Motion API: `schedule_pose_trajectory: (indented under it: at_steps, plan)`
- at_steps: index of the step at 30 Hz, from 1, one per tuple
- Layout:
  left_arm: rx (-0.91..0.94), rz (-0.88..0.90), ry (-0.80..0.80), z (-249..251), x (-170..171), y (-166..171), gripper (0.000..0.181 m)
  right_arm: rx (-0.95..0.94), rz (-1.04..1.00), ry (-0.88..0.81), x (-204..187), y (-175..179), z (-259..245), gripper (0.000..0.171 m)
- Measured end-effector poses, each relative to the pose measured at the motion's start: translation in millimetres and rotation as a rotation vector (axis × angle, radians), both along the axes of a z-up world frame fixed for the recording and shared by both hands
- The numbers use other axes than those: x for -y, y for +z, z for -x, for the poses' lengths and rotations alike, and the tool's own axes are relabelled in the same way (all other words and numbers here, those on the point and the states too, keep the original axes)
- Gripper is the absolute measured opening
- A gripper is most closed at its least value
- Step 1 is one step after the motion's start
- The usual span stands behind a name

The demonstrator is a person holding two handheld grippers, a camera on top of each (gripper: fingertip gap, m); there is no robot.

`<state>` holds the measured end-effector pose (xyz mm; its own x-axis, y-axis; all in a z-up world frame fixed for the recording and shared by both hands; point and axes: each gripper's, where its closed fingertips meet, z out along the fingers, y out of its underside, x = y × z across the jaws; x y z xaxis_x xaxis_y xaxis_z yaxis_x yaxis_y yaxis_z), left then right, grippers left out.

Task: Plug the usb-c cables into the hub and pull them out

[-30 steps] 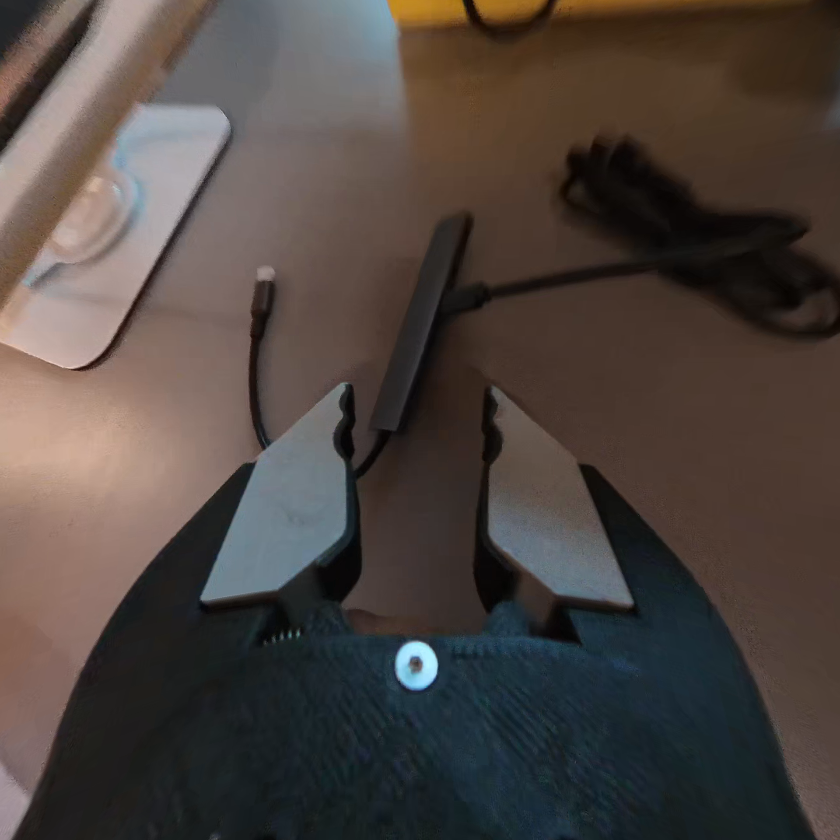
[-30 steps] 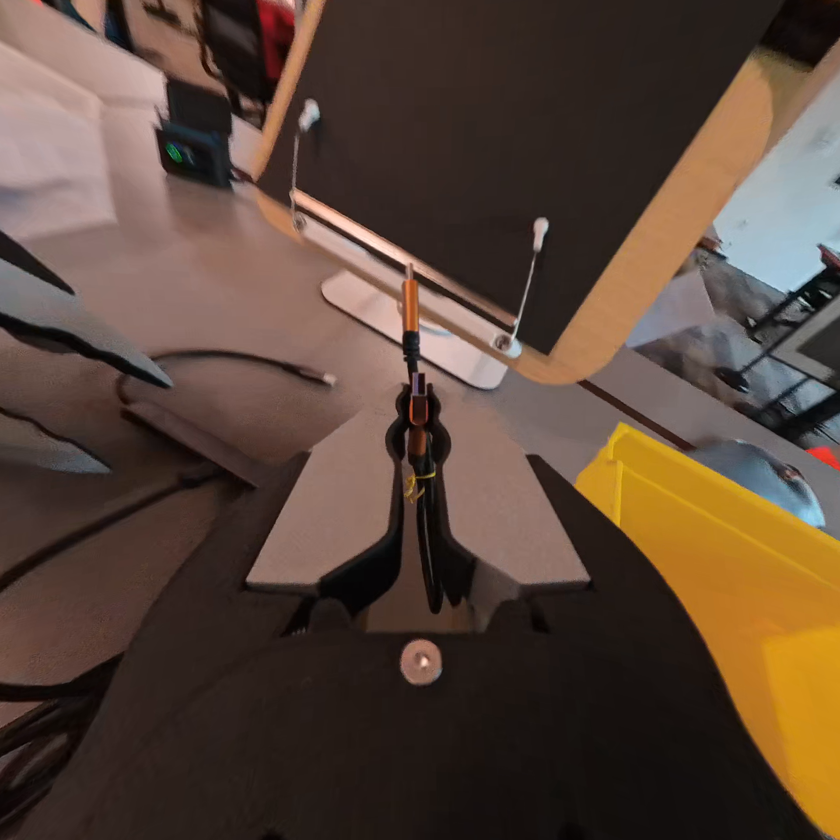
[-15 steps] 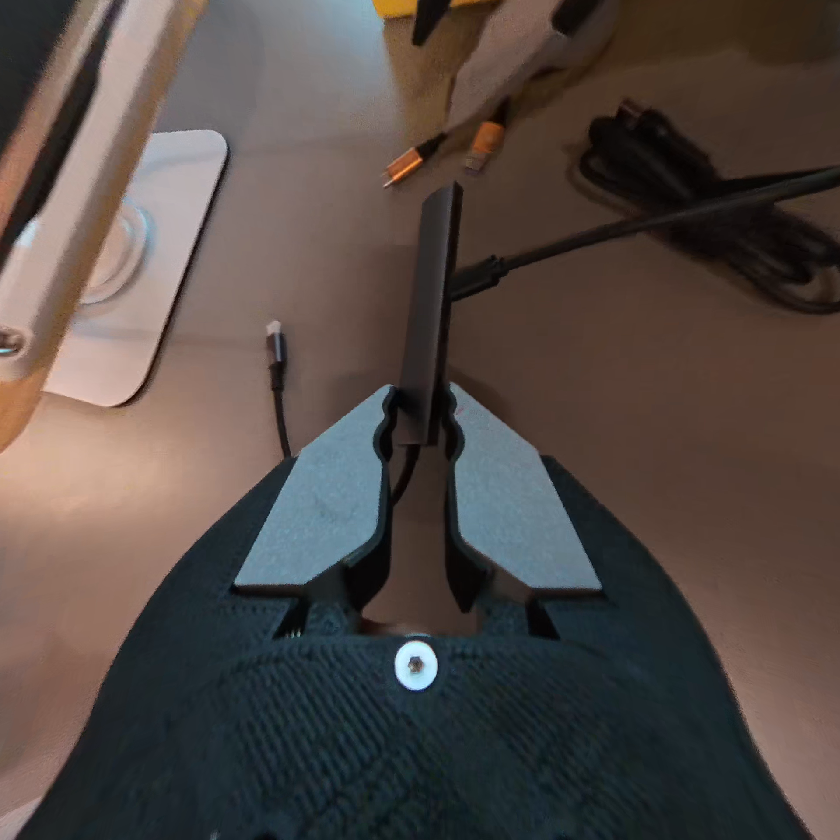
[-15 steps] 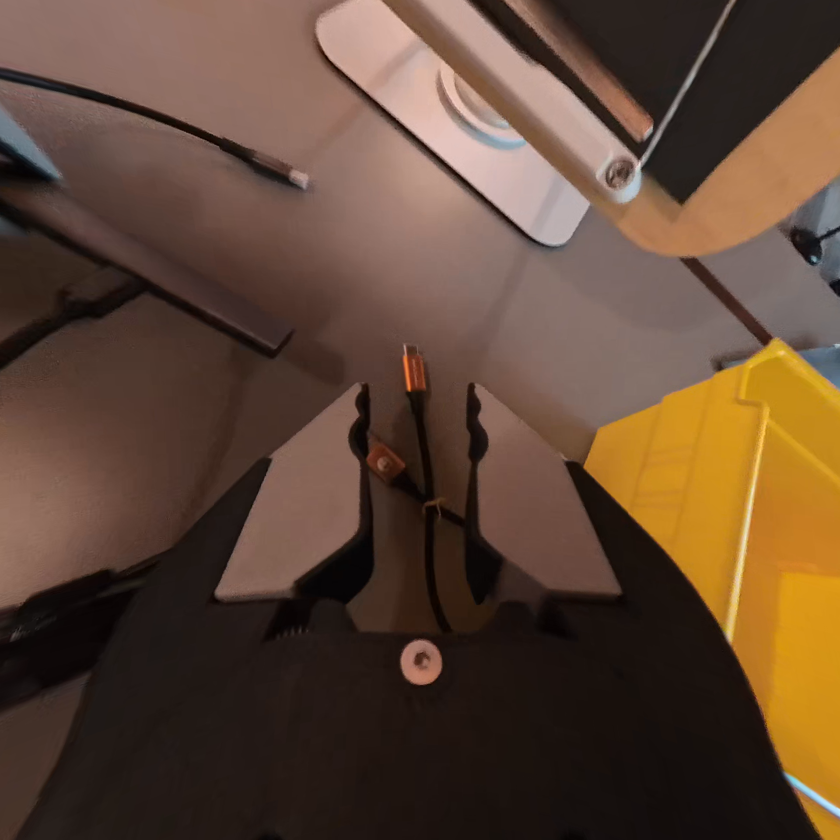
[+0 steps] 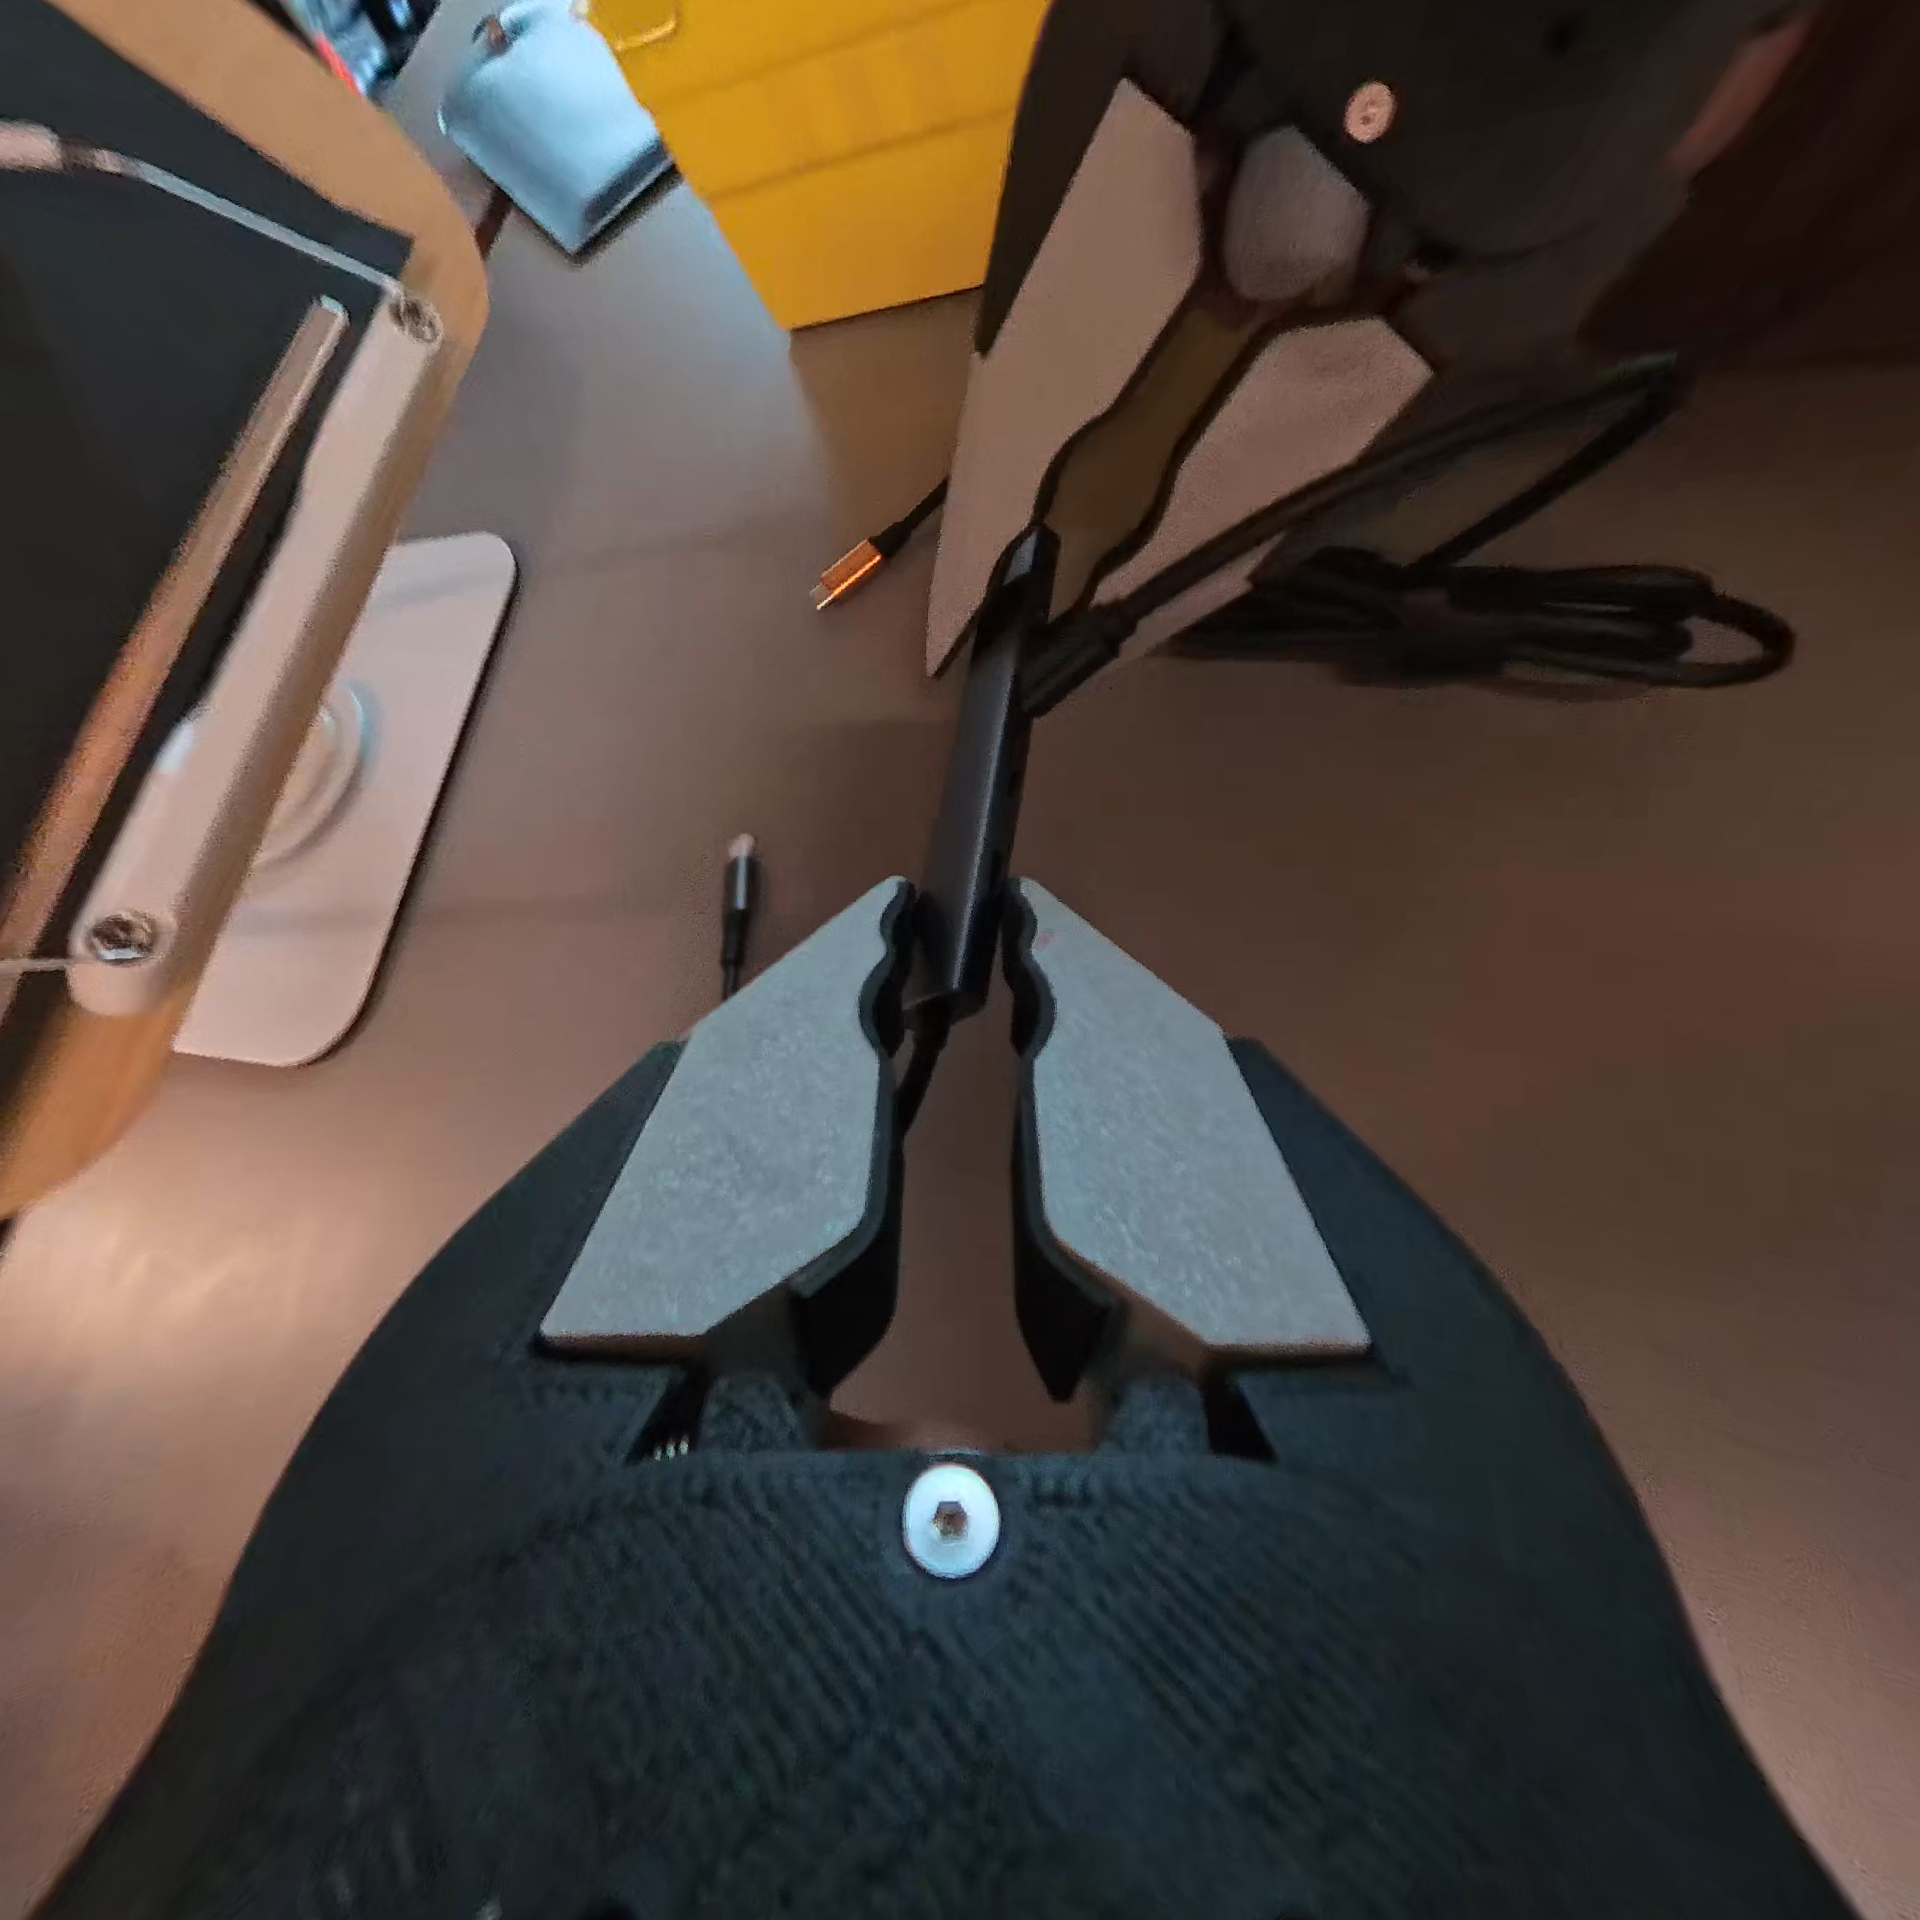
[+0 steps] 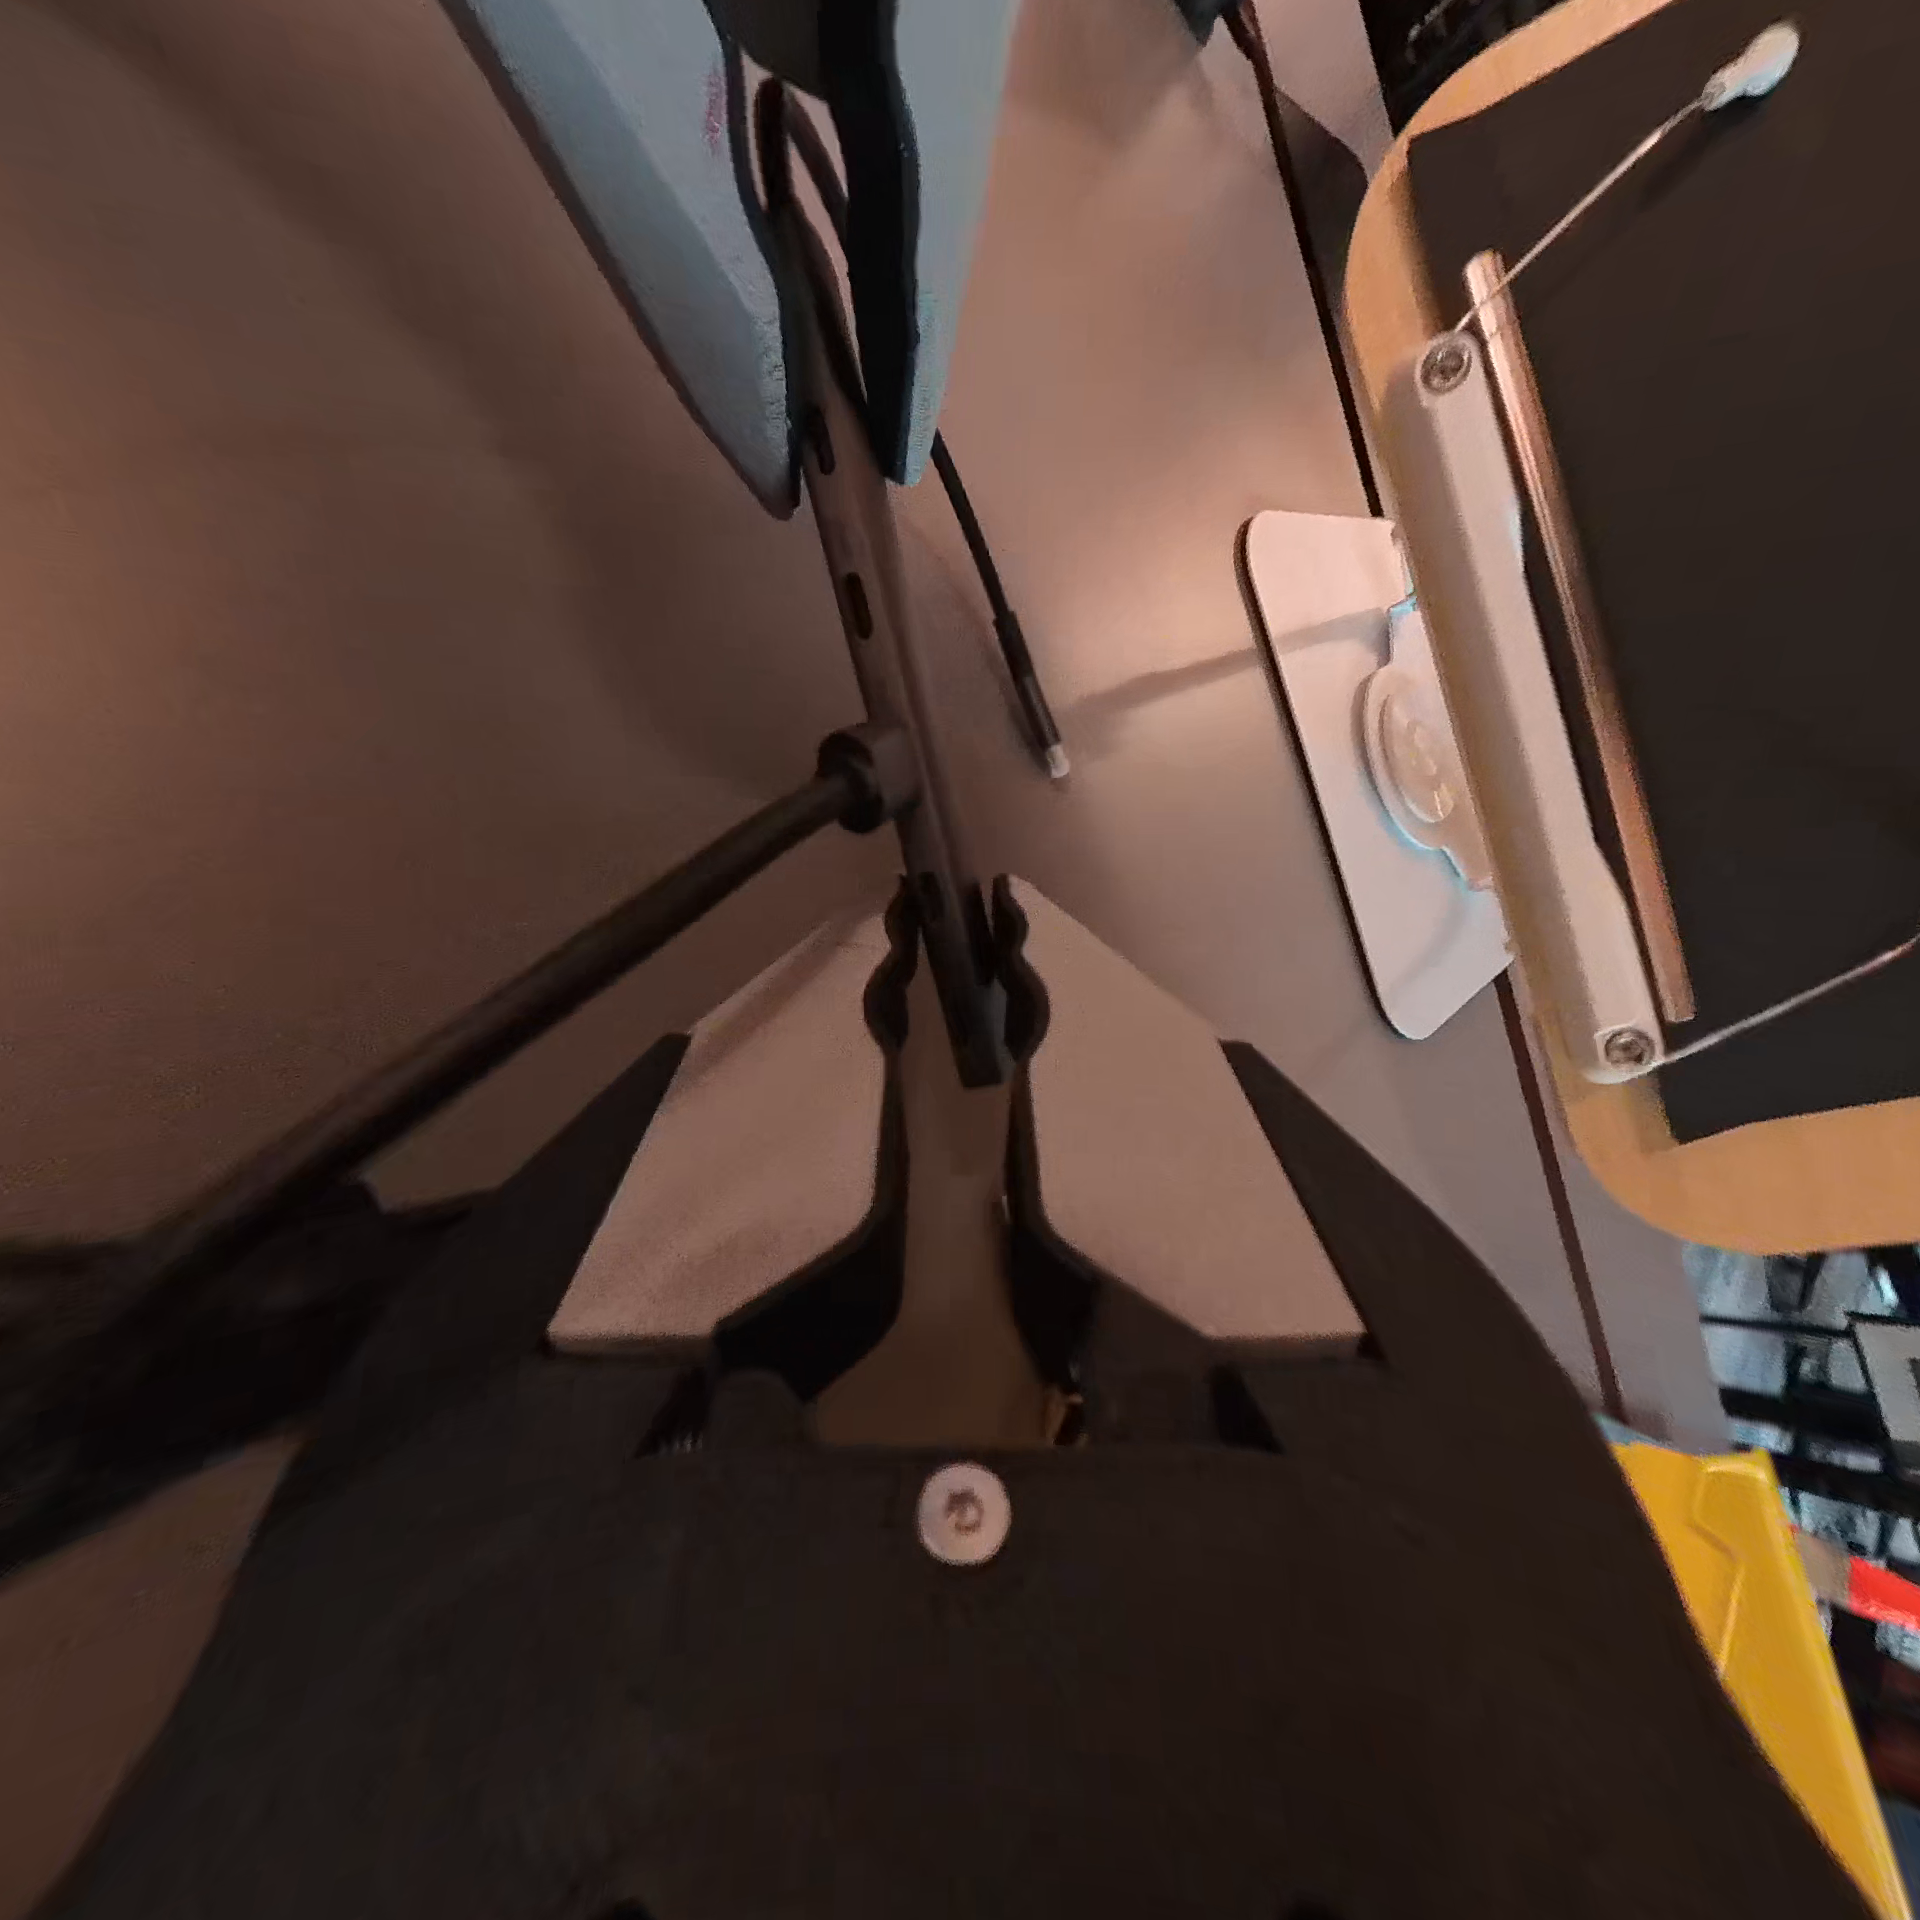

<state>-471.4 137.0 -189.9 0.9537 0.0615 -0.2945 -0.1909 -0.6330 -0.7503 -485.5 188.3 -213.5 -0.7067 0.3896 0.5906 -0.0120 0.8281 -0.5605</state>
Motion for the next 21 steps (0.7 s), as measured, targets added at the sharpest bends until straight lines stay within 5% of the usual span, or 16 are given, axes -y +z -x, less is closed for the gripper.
schedule_pose_trajectory:
  at_steps: [9, 21]
  plan:
    - [-0.075, -0.001, -0.008, 8, 13, 0, 0.028, -0.051, 0.025, 0.124, 1, 6, -6, 0.006]
    - [-0.214, -0.131, -0.205, -29, -14, 12, 0.010, -0.024, 0.115, 0.269, 19, 10, -24, 0.008]
